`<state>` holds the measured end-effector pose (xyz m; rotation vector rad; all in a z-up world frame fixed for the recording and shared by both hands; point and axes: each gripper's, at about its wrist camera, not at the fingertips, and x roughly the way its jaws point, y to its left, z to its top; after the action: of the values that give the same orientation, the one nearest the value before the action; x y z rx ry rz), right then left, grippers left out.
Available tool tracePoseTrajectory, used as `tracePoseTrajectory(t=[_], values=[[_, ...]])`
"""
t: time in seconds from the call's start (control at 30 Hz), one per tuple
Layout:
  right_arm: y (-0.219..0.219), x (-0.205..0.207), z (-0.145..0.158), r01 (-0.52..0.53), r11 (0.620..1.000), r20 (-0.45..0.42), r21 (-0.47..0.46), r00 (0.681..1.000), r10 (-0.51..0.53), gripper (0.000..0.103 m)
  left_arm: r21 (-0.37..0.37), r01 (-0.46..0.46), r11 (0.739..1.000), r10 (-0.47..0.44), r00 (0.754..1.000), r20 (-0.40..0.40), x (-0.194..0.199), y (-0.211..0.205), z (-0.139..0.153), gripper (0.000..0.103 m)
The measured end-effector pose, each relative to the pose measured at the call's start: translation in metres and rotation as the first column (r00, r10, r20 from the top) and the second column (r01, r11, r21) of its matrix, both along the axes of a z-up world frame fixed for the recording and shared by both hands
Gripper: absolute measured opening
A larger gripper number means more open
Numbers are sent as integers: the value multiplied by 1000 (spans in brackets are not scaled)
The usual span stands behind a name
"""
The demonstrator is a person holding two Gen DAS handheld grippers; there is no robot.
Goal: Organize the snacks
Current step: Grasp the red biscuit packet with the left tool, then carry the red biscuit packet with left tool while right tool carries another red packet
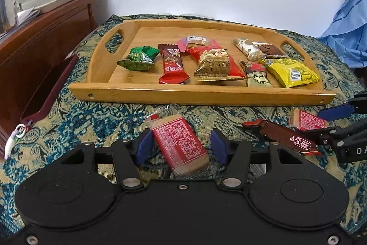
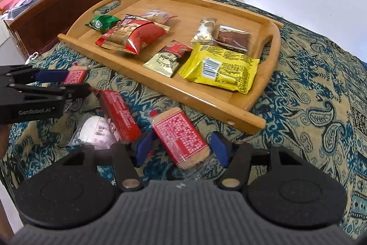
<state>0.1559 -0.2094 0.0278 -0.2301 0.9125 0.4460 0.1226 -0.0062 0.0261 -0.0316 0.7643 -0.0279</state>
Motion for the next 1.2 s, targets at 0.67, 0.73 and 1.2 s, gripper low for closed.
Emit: tracePoseTrajectory(t=[0.67, 0.73, 1.2], values=[[3, -12, 22, 60, 993, 34, 106, 997, -64, 38, 72, 5, 997, -12, 995, 98, -21, -13, 33, 32], [3, -14, 21, 70, 993, 30, 98, 997, -73, 40, 61, 1, 998, -6, 996, 94, -23, -11, 35, 32], [3, -11, 5, 221, 974, -15, 54, 975, -221, 68, 48, 8, 999, -12, 997, 81, -33, -8, 35, 32]])
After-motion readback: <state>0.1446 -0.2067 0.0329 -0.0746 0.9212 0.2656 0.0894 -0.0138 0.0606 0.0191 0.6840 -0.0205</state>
